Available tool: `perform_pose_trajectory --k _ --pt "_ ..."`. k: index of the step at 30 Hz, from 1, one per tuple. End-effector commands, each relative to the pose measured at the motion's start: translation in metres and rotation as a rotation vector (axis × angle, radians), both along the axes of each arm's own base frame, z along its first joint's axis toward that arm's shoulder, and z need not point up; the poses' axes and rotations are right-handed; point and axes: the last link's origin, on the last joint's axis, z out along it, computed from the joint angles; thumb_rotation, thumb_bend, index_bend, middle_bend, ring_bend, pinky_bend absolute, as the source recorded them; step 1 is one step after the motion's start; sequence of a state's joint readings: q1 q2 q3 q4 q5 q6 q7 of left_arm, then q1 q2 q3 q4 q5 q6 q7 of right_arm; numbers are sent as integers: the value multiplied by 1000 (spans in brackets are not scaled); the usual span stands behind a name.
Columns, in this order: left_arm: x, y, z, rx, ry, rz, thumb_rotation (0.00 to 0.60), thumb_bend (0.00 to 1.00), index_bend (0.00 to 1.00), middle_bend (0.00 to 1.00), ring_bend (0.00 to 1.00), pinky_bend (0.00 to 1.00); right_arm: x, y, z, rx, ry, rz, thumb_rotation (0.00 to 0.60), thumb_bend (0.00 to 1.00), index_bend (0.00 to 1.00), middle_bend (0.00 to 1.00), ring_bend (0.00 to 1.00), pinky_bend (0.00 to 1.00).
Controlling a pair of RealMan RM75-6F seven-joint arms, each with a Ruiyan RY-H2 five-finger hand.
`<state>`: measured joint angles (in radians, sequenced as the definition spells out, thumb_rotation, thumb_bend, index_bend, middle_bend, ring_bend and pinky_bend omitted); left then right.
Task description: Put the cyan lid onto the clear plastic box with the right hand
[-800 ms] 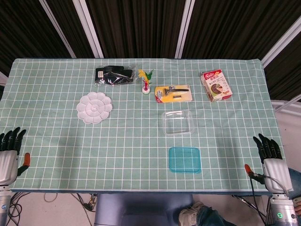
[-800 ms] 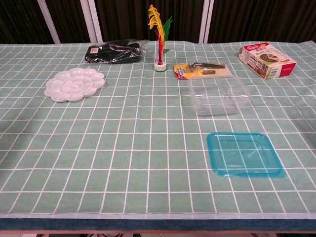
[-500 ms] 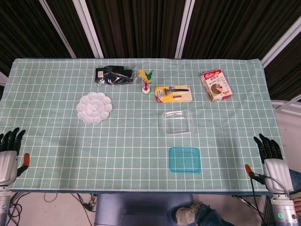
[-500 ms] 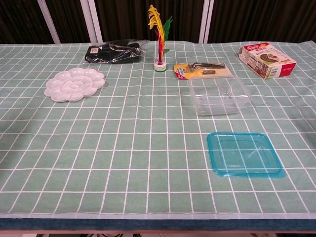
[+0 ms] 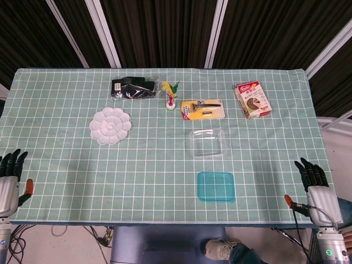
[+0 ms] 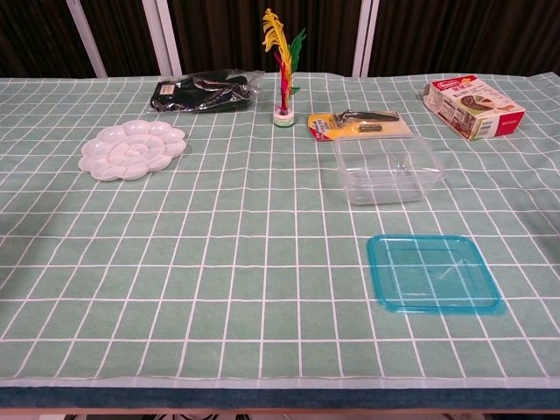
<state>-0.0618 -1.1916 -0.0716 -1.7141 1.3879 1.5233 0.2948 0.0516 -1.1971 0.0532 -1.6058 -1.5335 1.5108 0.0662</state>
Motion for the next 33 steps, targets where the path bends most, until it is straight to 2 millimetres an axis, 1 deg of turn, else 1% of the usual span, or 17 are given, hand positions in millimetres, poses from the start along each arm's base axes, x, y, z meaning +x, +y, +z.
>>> perform_pose_trajectory --k 1,5,7,10,14,17,19,22,25,28,33 --pt "1 0 -1 -2 -5 5 600 526 60 0 0 0 0 2 -1 39 -6 -19 600 250 0 0 0 0" --pt "1 1 -2 -8 -2 8 600 526 60 0 0 0 5 4 0 153 -15 -49 600 219 0 0 0 0" --pt "0 1 -2 -8 -4 16 600 526 60 0 0 0 13 -2 4 208 10 -50 600 197 0 0 0 0" --pt "1 1 -2 -8 -7 18 600 526 60 0 0 0 25 -11 7 302 99 -63 600 167 0 0 0 0" --pt "0 1 -3 -13 -11 24 600 526 60 0 0 0 43 -24 1 405 185 -80 600 165 0 0 0 0" --pt "0 1 -3 -15 -15 27 600 526 60 0 0 0 57 -37 -9 449 186 -100 600 164 0 0 0 0" --pt "0 1 -2 -16 -17 30 600 526 60 0 0 0 66 -41 -17 458 164 -109 600 164 0 0 0 0" --pt "-1 1 -2 -20 -22 37 600 526 60 0 0 0 74 -40 -31 505 169 -137 600 164 0 0 0 0" --pt "-1 2 -2 -26 -28 42 600 526 60 0 0 0 87 -41 -50 549 193 -153 600 163 0 0 0 0" --pt "-1 2 -2 -30 -30 43 600 526 60 0 0 0 96 -46 -64 536 207 -154 600 163 0 0 0 0" --pt "-1 2 -3 -35 -34 50 600 526 60 0 0 0 105 -50 -88 516 166 -195 600 163 0 0 0 0"
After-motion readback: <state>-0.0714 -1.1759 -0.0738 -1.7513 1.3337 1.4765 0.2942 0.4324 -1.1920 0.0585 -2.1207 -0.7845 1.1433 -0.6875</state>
